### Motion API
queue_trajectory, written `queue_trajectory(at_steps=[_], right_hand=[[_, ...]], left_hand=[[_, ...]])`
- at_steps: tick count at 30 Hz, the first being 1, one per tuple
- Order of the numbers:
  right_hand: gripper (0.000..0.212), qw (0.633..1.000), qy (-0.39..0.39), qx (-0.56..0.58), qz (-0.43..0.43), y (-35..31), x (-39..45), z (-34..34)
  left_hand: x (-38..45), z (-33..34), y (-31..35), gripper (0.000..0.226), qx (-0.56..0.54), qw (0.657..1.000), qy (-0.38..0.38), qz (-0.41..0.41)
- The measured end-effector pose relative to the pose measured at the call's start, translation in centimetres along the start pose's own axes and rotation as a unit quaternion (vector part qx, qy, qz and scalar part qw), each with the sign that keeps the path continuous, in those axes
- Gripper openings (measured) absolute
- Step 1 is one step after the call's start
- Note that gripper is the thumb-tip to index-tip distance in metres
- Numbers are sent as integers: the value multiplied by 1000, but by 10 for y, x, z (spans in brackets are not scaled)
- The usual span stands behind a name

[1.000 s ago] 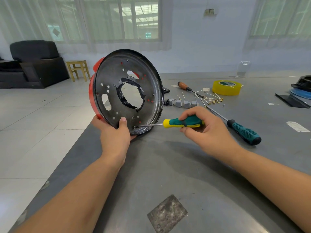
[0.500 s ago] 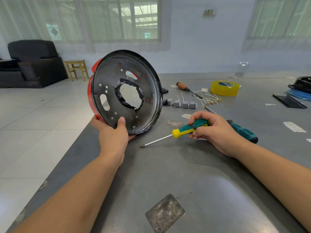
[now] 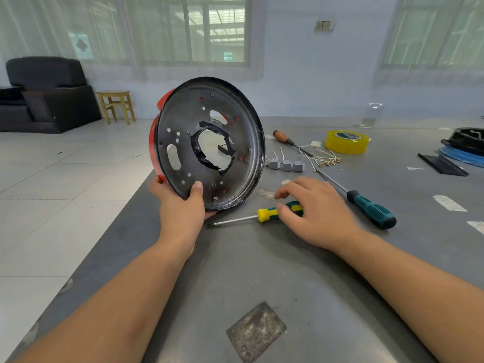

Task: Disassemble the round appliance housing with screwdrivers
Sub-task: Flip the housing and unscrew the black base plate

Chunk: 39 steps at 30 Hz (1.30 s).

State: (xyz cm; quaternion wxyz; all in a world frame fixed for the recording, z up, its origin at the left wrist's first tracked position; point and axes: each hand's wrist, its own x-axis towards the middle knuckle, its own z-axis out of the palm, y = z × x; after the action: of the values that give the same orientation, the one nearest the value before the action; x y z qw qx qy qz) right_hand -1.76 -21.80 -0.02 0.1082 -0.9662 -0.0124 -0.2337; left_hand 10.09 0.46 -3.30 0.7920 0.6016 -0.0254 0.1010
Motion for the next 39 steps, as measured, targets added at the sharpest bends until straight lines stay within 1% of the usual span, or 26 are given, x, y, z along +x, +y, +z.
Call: queue_trajectory(at_steps=[2,4,7,10,12,15,21,26,30,35,39], right_hand=[[26,998,47,-30,-2,-22,7,12],[31,997,58,-48,-12,-43,16,25],[33,996,75,-43,-7,-65,32,39],[39,997,61,-54,18,-81,46,51],[40,997,47,-58,38,-87,51,57],[35,997,45,-48,42,-90,55,60],[23,999,30,-32,20,-91,57,58],[12,999,23,15,31,-89,58,53],[7,996,58,59,33,-89,55,49],[11,969,87,214,88,-78,57,34],[14,954,100,258,114,-59,57,25]], left_hand=[[-1,2,0,46,0,1000,-7,2],[-2,3,0,49,0,1000,-12,6],[-4,2,1,52,12,1000,-19,7],[-6,2,2,53,35,999,-19,9],[-6,3,3,51,30,999,-17,7],[-6,4,4,48,24,1000,-16,-2],[-7,4,5,43,30,999,-12,-5],[-7,3,5,42,32,999,-21,-3],[-7,3,5,43,33,999,-20,-4],[-6,4,6,39,11,1000,-22,-12],[-6,5,6,40,18,1000,-19,-8]])
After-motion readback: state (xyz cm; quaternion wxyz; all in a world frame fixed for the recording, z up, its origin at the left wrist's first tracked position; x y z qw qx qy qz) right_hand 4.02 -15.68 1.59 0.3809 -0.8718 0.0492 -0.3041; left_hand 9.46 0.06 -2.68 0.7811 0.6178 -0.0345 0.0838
